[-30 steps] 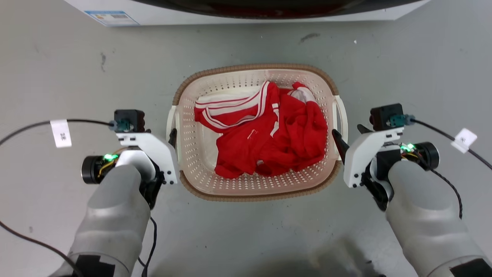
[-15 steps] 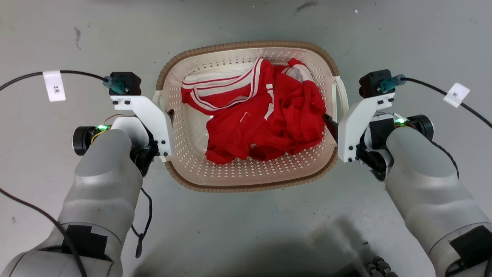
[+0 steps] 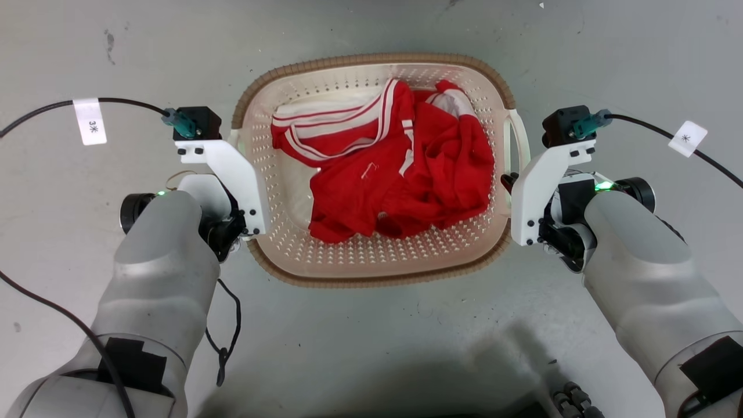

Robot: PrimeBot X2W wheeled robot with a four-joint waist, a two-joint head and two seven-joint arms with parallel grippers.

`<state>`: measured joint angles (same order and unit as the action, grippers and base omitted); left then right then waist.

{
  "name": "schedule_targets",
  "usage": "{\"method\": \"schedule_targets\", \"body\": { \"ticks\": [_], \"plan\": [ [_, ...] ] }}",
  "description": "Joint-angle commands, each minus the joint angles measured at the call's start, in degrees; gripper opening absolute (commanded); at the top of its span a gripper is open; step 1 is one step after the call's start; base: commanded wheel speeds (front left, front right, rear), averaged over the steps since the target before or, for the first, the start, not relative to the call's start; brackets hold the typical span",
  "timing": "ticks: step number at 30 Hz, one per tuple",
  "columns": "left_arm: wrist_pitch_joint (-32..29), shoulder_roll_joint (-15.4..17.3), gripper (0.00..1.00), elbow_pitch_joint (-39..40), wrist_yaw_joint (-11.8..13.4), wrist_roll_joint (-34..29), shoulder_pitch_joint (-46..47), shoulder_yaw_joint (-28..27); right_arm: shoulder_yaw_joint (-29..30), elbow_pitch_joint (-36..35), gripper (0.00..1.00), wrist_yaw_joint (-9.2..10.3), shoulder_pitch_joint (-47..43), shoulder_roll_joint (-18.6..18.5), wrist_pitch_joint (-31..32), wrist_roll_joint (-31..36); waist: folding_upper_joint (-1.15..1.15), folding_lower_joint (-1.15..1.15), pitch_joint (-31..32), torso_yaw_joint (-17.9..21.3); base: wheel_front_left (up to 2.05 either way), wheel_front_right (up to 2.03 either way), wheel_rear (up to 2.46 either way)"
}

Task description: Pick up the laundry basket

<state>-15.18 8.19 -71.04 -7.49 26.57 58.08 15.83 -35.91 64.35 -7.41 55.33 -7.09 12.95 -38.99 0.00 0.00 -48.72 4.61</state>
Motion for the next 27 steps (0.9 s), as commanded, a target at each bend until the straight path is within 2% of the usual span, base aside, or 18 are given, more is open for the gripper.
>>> {"method": "schedule_targets", "body": {
  "ticks": [1,7,12,19,27],
  "plan": [
    [-0.4,-0.3,0.0,0.4,0.1,0.8,-0.4,0.4,-0.8,0.0,0.0,-0.15,0.4,-0.3,0.2,-0.9,0.0,0.0,0.3,-0.1,0.0,0.0,0.0],
    [-2.5,-0.4,0.0,0.6,0.1,3.1,-1.8,2.3,-3.5,0.1,0.0,-0.15,-0.4,-1.2,1.5,-4.6,0.0,0.0,3.2,-0.4,0.0,0.0,0.0],
    [-5.7,-0.9,0.0,0.4,0.1,5.1,-3.1,4.0,-5.6,0.2,0.0,-0.15,-1.1,-2.2,3.9,-7.6,0.0,0.0,7.9,-0.8,0.0,0.0,0.0],
    [-11.7,-1.5,0.0,1.4,0.0,8.8,-4.2,6.5,-7.9,0.4,0.0,-0.15,-1.9,-3.7,9.8,-11.7,0.0,0.0,16.0,-1.8,0.0,0.0,0.0],
    [-19.3,-0.5,0.0,1.4,0.0,12.9,-6.5,8.8,-8.9,1.7,0.0,-0.15,-3.1,-3.6,17.8,-16.3,0.0,0.0,25.8,-2.3,0.0,0.0,0.0]
  ]
}}
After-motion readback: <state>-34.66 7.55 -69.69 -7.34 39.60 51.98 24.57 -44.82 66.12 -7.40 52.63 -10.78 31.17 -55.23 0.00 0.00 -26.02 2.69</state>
